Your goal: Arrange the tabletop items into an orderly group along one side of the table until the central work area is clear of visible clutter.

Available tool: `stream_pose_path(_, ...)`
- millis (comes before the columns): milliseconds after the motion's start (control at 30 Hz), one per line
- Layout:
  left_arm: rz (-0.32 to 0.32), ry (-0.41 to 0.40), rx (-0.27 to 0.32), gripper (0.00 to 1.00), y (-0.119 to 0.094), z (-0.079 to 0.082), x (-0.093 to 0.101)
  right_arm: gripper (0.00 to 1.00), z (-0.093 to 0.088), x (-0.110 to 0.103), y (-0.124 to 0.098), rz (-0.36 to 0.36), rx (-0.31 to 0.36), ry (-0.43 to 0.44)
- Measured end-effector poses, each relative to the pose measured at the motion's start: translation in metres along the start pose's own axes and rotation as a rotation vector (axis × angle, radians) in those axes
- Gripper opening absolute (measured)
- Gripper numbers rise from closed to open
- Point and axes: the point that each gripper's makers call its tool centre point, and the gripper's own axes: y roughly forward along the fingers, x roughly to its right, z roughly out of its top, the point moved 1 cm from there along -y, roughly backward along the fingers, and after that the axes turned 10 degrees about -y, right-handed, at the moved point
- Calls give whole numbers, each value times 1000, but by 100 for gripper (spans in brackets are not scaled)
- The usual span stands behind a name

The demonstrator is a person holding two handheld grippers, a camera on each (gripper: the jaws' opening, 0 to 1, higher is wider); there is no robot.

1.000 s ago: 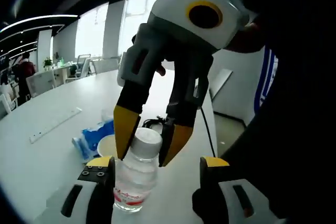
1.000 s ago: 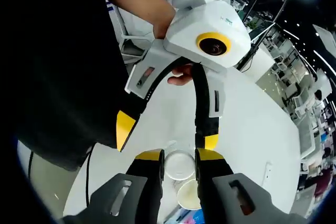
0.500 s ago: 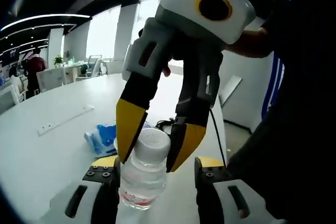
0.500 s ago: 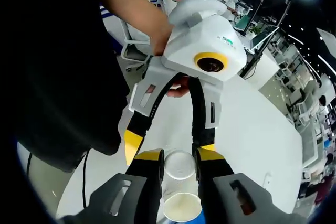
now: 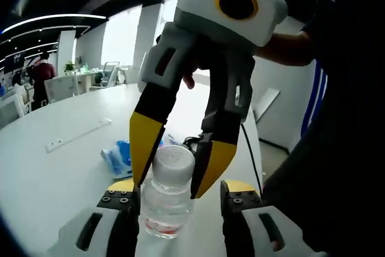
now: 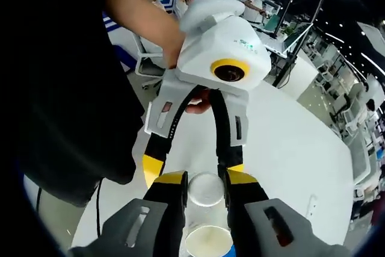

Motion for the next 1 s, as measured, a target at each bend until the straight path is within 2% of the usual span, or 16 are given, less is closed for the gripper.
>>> stream_pose_path(67, 4, 0, 0, 52, 0, 0, -1, 22, -1, 1, -1, -14, 6, 54)
stream_pose_path(133, 5, 2, 0, 51, 0, 0, 0, 29, 2, 0, -6, -35, 39, 149)
stream_pose_path(233, 4, 5, 3, 50, 0, 1, 0, 32, -5, 8, -18, -131, 27, 220)
stream_pose_path(333, 4, 7, 10, 48, 0, 4, 0, 43, -7, 6, -29, -218, 90, 393)
stream_pose_path(367, 3, 7, 13, 48, 0, 5, 1, 45, -8, 5, -32, -238, 106, 420)
stream_pose_path(567, -4, 17, 13, 48, 4, 9, 3, 51, -27, -1, -53, -380, 125, 575)
stream_pose_path(633, -4, 28, 7, 48, 7, 10, 4, 53, -38, -2, -63, -467, 151, 669)
stream_pose_path(733, -3, 29, 7, 47, 8, 11, 4, 59, -50, -7, -74, -554, 174, 759)
stream_pose_path(900, 13, 31, 7, 45, 12, 13, 3, 69, -68, -24, -91, -657, 157, 862)
stream_pose_path(1000, 25, 31, 13, 45, 15, 13, 1, 74, -78, -37, -98, -691, 152, 919)
